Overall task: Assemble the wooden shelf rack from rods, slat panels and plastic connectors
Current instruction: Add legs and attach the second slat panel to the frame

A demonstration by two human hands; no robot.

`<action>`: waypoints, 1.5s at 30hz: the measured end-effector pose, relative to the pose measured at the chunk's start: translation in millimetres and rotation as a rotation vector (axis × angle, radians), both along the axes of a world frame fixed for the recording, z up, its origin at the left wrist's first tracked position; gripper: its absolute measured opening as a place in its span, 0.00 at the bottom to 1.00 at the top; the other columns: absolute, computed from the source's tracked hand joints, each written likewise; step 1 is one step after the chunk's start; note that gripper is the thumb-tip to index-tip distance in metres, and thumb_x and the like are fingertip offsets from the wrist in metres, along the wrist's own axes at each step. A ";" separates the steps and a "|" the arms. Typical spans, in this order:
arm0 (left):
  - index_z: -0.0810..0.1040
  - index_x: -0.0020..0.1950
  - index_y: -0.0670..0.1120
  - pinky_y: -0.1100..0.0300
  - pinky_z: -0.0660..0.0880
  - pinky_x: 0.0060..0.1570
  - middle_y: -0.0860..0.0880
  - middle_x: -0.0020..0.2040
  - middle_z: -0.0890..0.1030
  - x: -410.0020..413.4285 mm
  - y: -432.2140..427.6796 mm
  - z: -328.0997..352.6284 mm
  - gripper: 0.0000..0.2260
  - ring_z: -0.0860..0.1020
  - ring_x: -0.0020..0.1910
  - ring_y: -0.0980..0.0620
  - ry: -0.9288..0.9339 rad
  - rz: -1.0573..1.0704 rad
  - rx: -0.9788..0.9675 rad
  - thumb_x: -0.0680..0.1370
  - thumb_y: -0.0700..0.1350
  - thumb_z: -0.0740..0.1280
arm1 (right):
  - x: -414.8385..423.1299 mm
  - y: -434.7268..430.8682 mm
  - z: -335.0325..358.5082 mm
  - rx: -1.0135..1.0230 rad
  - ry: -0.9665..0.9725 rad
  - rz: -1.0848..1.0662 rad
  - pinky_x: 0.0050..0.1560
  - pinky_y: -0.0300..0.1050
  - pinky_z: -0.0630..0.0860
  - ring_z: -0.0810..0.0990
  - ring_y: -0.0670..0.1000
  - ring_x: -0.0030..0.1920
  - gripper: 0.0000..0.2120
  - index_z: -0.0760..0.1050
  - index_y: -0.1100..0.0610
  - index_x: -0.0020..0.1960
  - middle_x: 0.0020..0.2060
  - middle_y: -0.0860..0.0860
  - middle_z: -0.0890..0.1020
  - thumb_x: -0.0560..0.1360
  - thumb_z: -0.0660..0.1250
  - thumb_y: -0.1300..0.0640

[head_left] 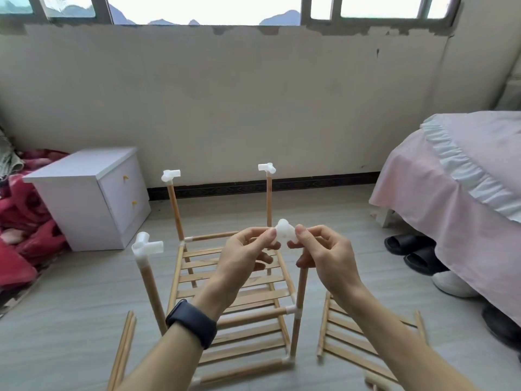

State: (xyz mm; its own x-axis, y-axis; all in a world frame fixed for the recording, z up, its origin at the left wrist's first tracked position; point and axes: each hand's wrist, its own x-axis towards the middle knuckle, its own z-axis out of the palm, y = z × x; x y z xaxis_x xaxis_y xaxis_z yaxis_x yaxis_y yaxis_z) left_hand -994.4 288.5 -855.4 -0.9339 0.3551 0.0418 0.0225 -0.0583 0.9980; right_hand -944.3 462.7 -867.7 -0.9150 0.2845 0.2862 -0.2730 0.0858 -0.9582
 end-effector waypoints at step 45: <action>0.82 0.62 0.54 0.72 0.74 0.42 0.60 0.49 0.81 -12.0 51.8 -14.2 0.12 0.79 0.46 0.63 0.631 0.245 -0.423 0.79 0.51 0.70 | -33.7 33.2 -35.0 0.376 0.068 -0.306 0.48 0.39 0.81 0.83 0.40 0.46 0.14 0.82 0.51 0.52 0.45 0.42 0.85 0.73 0.76 0.43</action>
